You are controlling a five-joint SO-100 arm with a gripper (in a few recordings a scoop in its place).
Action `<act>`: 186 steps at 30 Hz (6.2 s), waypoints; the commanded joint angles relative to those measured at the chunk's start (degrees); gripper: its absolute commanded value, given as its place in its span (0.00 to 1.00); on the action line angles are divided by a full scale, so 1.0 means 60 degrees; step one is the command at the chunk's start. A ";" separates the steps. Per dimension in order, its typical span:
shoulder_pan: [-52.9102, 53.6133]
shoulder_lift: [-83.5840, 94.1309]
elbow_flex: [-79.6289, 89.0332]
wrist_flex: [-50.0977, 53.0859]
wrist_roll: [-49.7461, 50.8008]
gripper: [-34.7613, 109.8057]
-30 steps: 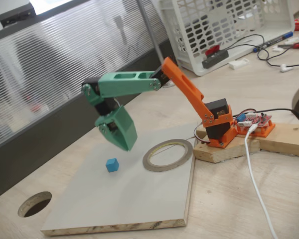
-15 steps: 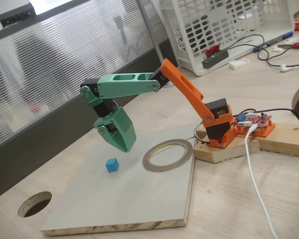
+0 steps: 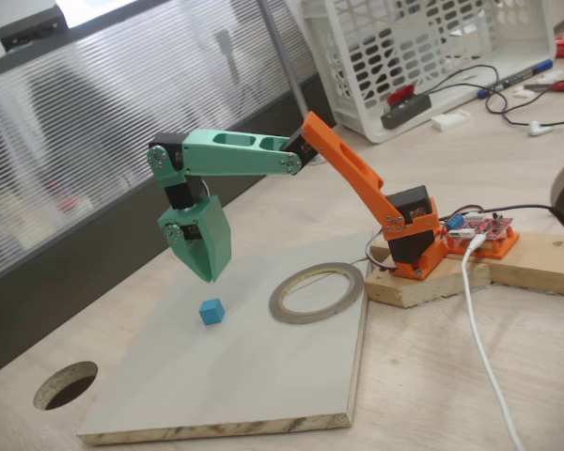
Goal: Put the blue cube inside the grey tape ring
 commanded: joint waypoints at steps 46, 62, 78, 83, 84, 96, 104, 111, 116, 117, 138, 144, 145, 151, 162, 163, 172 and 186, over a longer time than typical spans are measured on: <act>0.0103 -0.2505 -0.0352 0.0483 0.0088 0.90; 0.0103 -0.2476 -0.0308 -0.0586 0.0088 0.90; 0.0088 -0.2432 -0.0322 -0.0688 0.0000 0.90; 0.0103 -0.2432 -0.0337 -0.0688 0.0000 0.87; 0.0103 -0.2432 -0.0337 -0.0703 0.0000 0.85; 0.0103 -0.2402 -0.0835 -0.0703 0.0000 0.50; 0.0117 -0.2563 -0.2534 -0.0703 0.0015 0.30; 0.0117 -0.2578 -0.2563 -0.0703 0.0059 0.26; 0.0117 -0.2578 -0.2549 -0.0688 0.0073 0.26; 0.0117 -0.2578 -0.2549 -0.0688 0.0073 0.26; 0.0117 0.0073 -0.2461 -0.0571 0.0059 0.26; 0.0117 0.0059 -0.2446 -0.0586 0.0073 0.26; 0.0117 0.0059 -0.2446 -0.0571 0.0073 0.26; 0.0176 0.0278 -0.1392 -0.0601 0.0044 0.26; 0.0176 0.5889 0.7178 -0.0732 0.0073 0.26; 0.0176 0.6357 0.7910 -0.0732 0.0073 0.26; 0.0161 0.9023 1.2627 -0.2944 0.0073 0.26; 0.0161 0.9126 1.2993 -0.3853 0.0073 0.26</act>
